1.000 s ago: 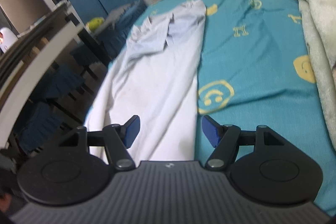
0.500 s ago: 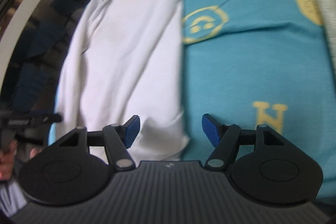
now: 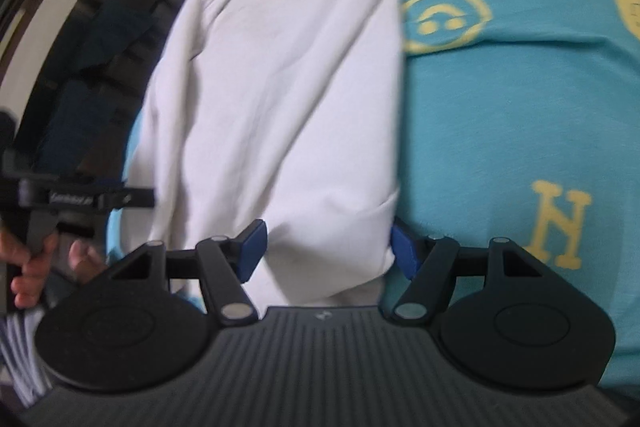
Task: Fold clothes
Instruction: 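Grasp the hem with both grippers and fold it up toward the collar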
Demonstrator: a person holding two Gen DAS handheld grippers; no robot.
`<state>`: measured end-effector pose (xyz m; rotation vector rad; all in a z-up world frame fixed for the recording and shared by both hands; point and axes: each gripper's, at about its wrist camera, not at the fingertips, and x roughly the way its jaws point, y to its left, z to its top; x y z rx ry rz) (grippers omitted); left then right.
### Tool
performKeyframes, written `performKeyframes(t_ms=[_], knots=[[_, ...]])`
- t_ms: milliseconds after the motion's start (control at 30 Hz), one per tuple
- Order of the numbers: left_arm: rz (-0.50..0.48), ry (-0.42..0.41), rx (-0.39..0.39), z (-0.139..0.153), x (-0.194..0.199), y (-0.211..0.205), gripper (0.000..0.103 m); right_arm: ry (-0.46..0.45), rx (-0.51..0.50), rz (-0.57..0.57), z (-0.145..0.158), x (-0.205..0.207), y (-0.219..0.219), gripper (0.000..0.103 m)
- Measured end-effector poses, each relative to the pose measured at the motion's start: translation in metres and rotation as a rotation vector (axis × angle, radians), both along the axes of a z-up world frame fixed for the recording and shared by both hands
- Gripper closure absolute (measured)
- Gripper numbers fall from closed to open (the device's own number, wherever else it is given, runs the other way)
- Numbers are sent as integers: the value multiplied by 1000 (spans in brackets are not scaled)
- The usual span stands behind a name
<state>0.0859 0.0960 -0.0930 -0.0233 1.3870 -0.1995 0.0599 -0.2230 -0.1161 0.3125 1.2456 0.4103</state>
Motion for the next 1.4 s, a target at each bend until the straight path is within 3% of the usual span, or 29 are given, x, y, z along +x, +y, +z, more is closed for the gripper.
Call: performKeyframes(t_ms=[100,133,167,200,233,267,300,467,667,867,933,1100,1267,1400], knots=[[-31,10,-15,-1,-4,-6,35,-16,-54,21,2,-3,9,42],[-42,5,-12,0,-6,-9,39,-24,-81,16,4,-5,10,55],[-52,-3,-5,2,-8,-11,51,-31,-111,9,5,-6,10,70],[-58,-10,-4,4,-11,-13,66,-39,-140,2,7,-8,10,78],[-64,-20,-11,6,-14,-14,74,-43,-139,-12,9,-9,8,89],[-69,-30,-21,8,-17,-14,90,-46,-126,-29,12,-10,5,91],[-75,-41,-30,11,-19,-14,98,-49,-114,-46,15,-11,2,91],[18,-122,-206,49,-36,16,100,-88,1,-148,45,-20,-21,93],[129,-299,-438,128,-73,63,101,-227,109,-227,110,-47,-55,94],[116,-434,-542,200,-138,71,101,-362,167,-226,168,-98,-80,94],[92,-463,-553,210,-171,67,101,-383,188,-222,176,-123,-88,94],[55,-480,-583,196,-237,57,101,-372,221,-222,163,-175,-102,94],[52,-582,-586,194,-242,58,101,-414,226,-244,162,-159,-100,94],[64,-670,-609,206,-202,56,100,-490,237,-297,172,-125,-99,94]])
